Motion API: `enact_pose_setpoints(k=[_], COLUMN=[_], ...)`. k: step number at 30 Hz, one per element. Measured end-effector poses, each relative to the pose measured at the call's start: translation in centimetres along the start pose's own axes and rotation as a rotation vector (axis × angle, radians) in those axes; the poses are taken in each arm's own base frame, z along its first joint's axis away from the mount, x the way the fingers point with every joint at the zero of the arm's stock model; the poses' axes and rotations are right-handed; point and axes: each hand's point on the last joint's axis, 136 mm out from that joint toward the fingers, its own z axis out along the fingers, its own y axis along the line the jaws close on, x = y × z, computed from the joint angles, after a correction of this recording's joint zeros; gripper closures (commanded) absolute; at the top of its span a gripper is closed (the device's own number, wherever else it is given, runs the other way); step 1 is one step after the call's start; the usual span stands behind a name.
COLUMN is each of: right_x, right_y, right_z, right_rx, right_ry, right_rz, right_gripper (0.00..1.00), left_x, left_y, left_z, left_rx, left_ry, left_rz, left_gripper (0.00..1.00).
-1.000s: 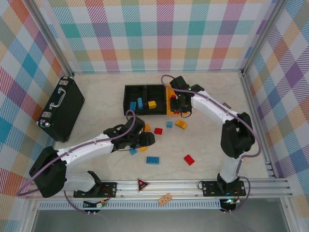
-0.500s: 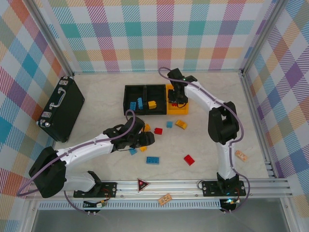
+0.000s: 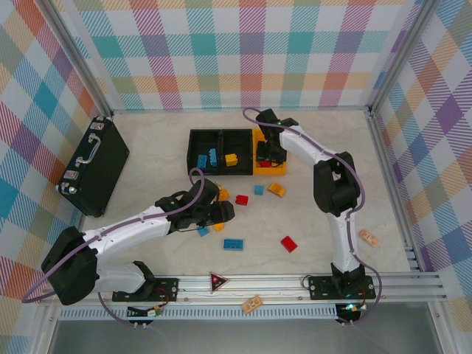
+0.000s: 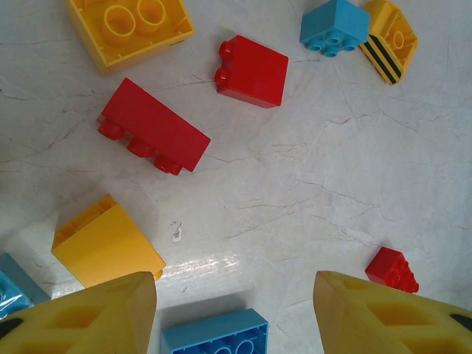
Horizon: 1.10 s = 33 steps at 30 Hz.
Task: Sort the legos into containers by color
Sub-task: Place the lego in the container, then pick up the lego from the center of the table.
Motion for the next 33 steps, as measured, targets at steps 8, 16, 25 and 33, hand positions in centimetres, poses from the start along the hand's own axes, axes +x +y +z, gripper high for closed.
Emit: enact_pose_setpoints(k=[8, 16, 25, 33], right_x=[0.1, 2.1, 8.7, 15.3], right_y=[0.0, 0.4, 0.9, 1.4], right_z=[-4.7, -8.8, -10.3, -11.5], right_rx=[-0.058, -0.131, -0.205, -0.325], right_ry=[-0.074, -0.127, -0.091, -0.052], right_rz=[0.003, -0.017, -0.082, -0.149], right_gripper=[0.51, 0.50, 0.49, 0.46], left_x=[-0.1, -0.4, -0.7, -2.4], left_y=[0.6, 2.3, 5.7, 6.7], left_z=[0.0, -0.9, -2.4, -2.8], left_rx=[-0.029, -0.109, -0.254, -0.344], left_ry=[-0.011, -0.051, -0.058, -0.013], left_rz=[-0.006, -0.034, -0.073, -0.019], left_gripper=[0.42, 0.42, 0.42, 0.39])
